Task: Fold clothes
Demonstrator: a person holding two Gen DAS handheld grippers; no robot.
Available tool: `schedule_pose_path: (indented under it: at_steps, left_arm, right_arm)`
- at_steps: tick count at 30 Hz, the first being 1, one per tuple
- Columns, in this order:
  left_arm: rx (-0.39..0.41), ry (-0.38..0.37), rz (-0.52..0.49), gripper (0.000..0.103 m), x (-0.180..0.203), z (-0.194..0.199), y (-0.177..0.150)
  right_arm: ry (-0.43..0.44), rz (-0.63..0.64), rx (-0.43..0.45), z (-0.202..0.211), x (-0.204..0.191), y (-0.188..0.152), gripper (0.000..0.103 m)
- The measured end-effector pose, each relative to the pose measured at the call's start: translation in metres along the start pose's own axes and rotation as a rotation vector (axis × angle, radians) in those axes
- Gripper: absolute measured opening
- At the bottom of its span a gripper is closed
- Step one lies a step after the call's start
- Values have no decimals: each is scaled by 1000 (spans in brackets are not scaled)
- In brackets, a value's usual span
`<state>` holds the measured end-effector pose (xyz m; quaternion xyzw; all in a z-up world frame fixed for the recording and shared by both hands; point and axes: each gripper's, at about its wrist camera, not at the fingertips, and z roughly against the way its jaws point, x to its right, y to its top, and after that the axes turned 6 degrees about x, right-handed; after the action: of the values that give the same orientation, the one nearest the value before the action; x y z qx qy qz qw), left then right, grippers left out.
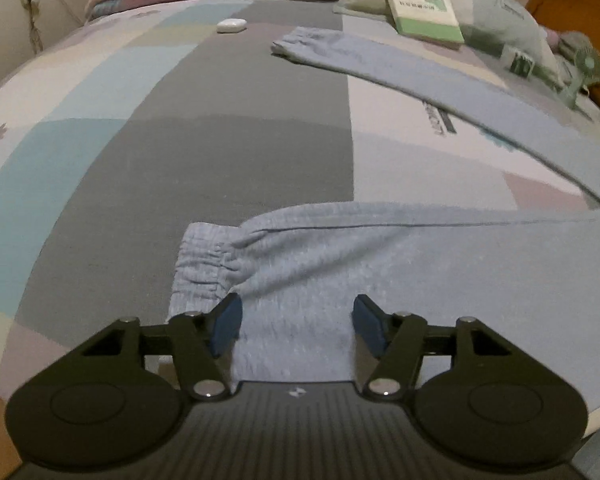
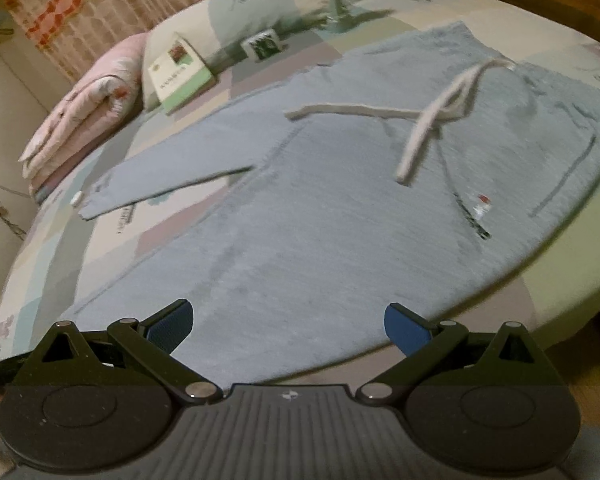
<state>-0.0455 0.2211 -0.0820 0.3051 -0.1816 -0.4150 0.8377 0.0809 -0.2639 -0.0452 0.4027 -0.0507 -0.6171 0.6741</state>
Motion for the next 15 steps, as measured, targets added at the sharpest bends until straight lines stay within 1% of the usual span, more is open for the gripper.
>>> schedule_pose_path:
  at_steps: [3,4,7,10,11,14,15]
  left_arm:
    - [49,-12,-69,65,29,12,8]
    - [76,-31,-111,67,47,17,12]
    - [138,-124,-251,73,101,23,23]
    - [178,-232,-403,75,158,19,26]
    - [190,-271,-466,76,183,15,24]
    - [189,-342,-588,76,238,5,17]
    - [182,-372,-608,76,251,2,13]
  right_arm:
    - [-30,-8,-11,-3,13,0,103]
    - [-38,-11,-12,-4,17,1,103]
    - [-66,-28,-7,-5,30,4,103]
    - [-103,-34,3,-6,41,11,103]
    - [-120,-29,8,-6,44,13,103]
    - [-177,-14,19,-5,53,22,103]
    - [-188,-14,23,-5,56,25,103]
